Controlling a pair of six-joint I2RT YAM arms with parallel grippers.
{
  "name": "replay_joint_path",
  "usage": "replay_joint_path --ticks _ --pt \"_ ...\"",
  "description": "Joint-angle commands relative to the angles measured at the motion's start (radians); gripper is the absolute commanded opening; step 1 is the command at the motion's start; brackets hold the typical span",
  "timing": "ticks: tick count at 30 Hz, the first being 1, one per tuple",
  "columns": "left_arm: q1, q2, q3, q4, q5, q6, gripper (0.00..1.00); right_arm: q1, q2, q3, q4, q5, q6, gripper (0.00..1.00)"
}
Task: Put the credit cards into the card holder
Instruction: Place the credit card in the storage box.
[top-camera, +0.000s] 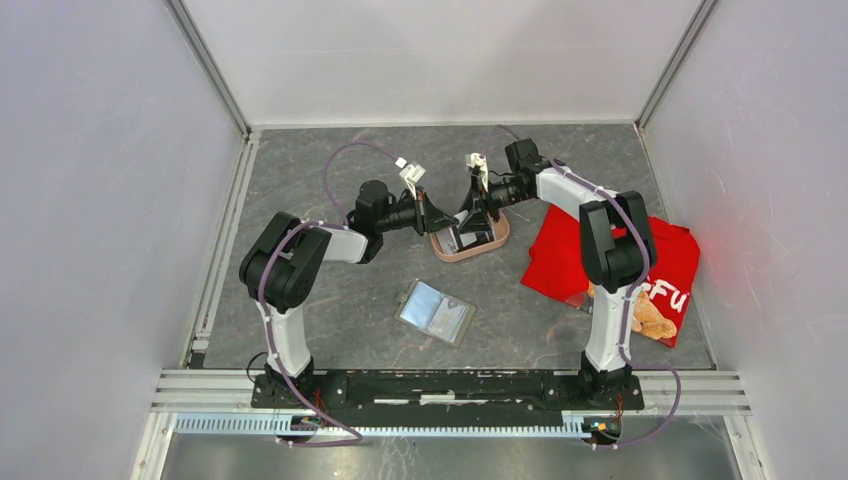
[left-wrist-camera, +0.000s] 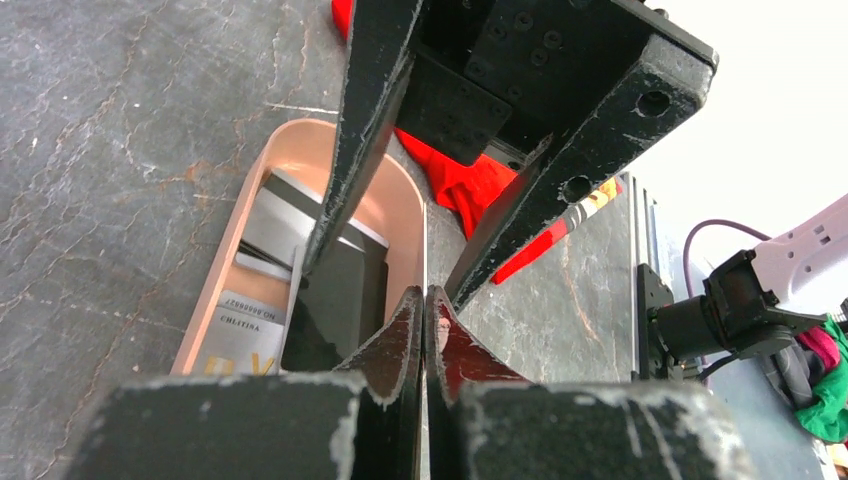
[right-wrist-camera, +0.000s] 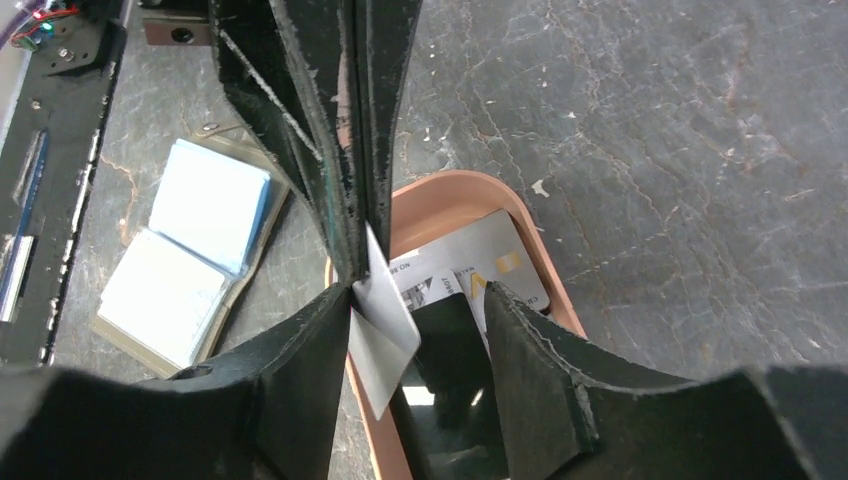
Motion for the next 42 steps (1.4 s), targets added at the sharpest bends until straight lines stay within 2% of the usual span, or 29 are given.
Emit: replay_joint_path --ticks 1,3,7,9,12,14,17,22,30,42 --pt "-0.002 0.013 0.032 0.051 0.029 0.046 0.03 0.011 0.034 0.052 0.022 -0.067 0.052 0.51" --pt "-0.001 0.016 0.032 0.05 0.02 0.048 0.03 0.011 0.052 0.076 -0.018 -0.064 0.041 0.43" --pt "-0.002 0.017 0.034 0.049 0.003 0.07 0.03 0.013 0.084 0.124 -0.089 -0.048 -0.008 0.38" --pt "-0.002 0.023 0.037 0.052 0.005 0.076 0.06 0.012 0.09 0.133 -0.107 -0.051 -0.037 0.3" --pt "-0.003 0.041 0.048 0.073 0.023 0.072 0.21 0.011 0.101 0.15 -0.141 -0.048 -0.105 0.18" --pt "-0.003 0.057 0.061 0.077 0.042 0.072 0.32 0.012 0.113 0.167 -0.176 -0.05 -0.156 0.15" --pt "-0.005 0.083 0.087 0.073 0.077 0.061 0.42 0.012 0.13 0.178 -0.198 -0.057 -0.194 0.15" --pt "-0.009 0.115 0.113 0.087 0.148 0.008 0.43 0.013 0.15 0.189 -0.173 -0.062 -0.171 0.16" --pt "-0.009 0.146 0.143 0.075 0.175 -0.02 0.42 0.01 0.16 0.191 -0.148 -0.069 -0.124 0.35" --pt "-0.009 0.145 0.151 0.026 0.165 -0.003 0.38 -0.02 0.163 0.166 -0.091 -0.051 -0.051 0.31"
